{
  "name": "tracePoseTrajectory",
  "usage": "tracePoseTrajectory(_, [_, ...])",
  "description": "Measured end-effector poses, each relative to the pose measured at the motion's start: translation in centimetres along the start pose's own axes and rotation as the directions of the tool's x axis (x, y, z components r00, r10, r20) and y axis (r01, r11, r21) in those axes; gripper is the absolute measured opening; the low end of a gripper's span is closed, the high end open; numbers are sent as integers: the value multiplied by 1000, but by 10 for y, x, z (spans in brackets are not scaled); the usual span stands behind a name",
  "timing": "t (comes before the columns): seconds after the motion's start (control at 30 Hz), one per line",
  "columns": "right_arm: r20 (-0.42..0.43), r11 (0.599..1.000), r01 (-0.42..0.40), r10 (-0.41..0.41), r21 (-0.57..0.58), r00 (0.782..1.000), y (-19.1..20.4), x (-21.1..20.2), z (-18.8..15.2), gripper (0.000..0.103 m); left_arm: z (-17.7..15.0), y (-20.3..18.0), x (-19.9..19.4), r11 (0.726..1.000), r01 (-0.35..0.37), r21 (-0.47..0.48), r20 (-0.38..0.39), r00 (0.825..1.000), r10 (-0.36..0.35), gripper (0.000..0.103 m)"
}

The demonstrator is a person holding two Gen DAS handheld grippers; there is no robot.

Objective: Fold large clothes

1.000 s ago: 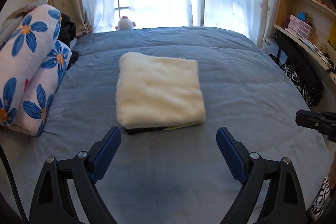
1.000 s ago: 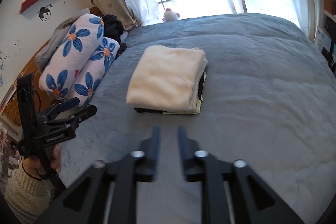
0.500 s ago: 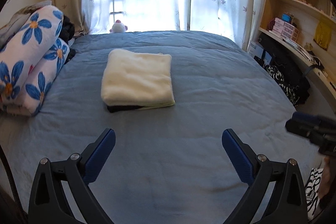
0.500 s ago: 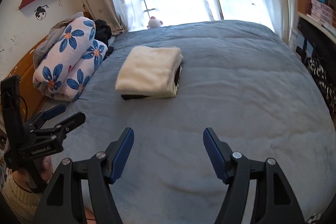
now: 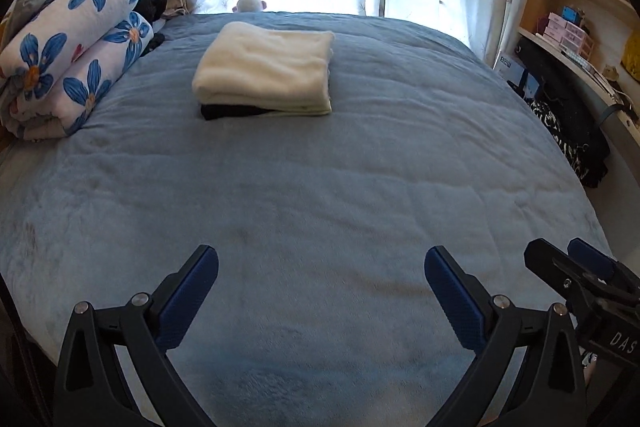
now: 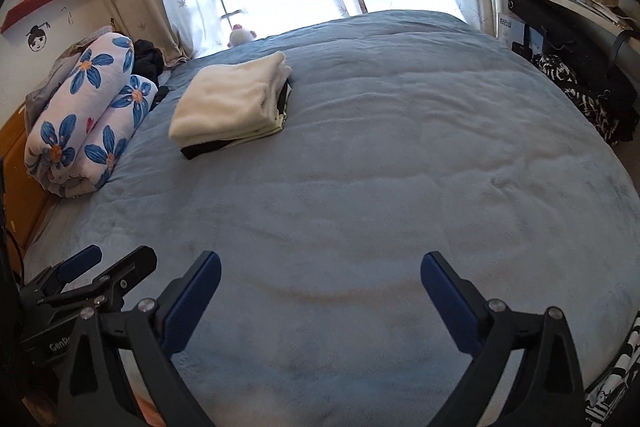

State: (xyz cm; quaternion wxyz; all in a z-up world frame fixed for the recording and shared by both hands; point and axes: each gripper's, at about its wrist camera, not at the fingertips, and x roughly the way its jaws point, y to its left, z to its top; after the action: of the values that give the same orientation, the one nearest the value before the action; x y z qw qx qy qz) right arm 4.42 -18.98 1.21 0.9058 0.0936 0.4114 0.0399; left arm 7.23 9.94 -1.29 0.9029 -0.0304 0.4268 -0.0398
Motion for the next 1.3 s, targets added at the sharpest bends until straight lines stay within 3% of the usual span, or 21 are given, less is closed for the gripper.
tracePoseTrajectory(0.5, [3,998,60,-60,-23,998,-3,-5,-17,103,-19,-5,-9,999,-30,12,-17,999,30,102])
tracePoseTrajectory(1.3, [-17,998,62,-63,-31,998,1,-5,-23,103,-24,-1,-13,998,-56,9,-26,998,56,102])
